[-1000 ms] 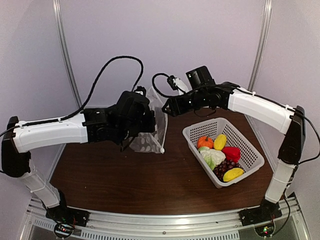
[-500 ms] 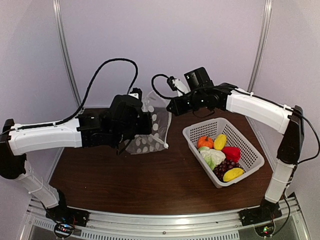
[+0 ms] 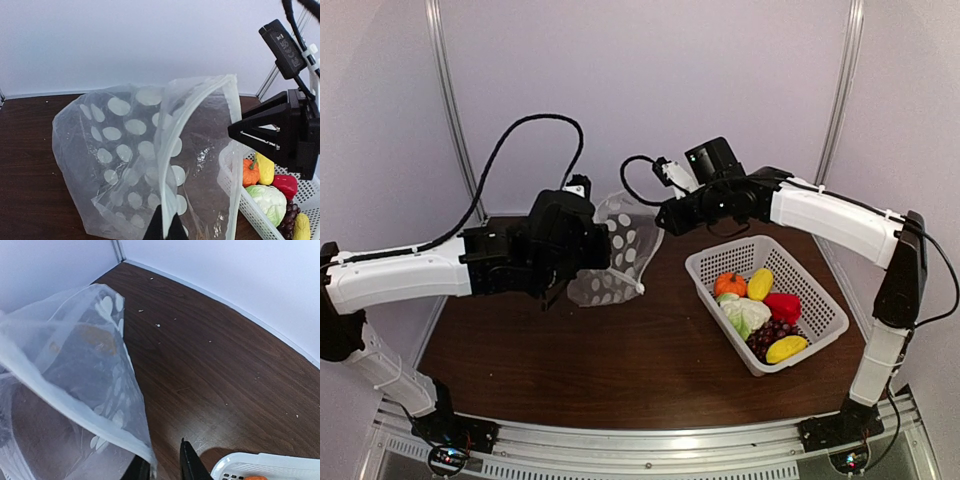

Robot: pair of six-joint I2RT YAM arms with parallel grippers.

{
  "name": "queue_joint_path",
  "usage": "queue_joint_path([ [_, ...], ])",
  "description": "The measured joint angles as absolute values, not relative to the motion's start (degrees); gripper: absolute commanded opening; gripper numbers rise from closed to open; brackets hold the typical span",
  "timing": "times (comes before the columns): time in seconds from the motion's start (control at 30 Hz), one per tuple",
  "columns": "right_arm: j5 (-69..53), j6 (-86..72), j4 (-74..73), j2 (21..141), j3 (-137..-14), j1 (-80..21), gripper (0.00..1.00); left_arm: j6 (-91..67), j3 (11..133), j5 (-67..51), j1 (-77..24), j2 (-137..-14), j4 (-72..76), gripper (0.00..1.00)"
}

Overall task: Place the food in the zip-top bag and seal the zipper
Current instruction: Open the zipper food storage bag at the center of the board.

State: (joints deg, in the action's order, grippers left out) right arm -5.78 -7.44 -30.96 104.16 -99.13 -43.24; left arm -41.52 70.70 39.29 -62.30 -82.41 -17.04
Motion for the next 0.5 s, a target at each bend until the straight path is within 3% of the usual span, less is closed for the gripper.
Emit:
queue_joint_path([
  [0.07, -10.5, -5.56, -31.68, 104.03, -99.13, -43.24, 0.39, -40.32, 71.09, 39.29, -62.28, -83.0, -18.13, 0.0],
  [0.2, -17.98, -1.63, -33.47, 101.36, -98.1, -42.72, 0.51, -36.29, 72.84, 39.18, -61.93, -84.16, -21.19, 0.0],
  [0.5, -27.94, 12.03, -39.24, 80.05, -87.77, -30.0, 0.63, -30.44, 72.99, 34.57, -60.51, -83.9, -25.89, 0.0],
])
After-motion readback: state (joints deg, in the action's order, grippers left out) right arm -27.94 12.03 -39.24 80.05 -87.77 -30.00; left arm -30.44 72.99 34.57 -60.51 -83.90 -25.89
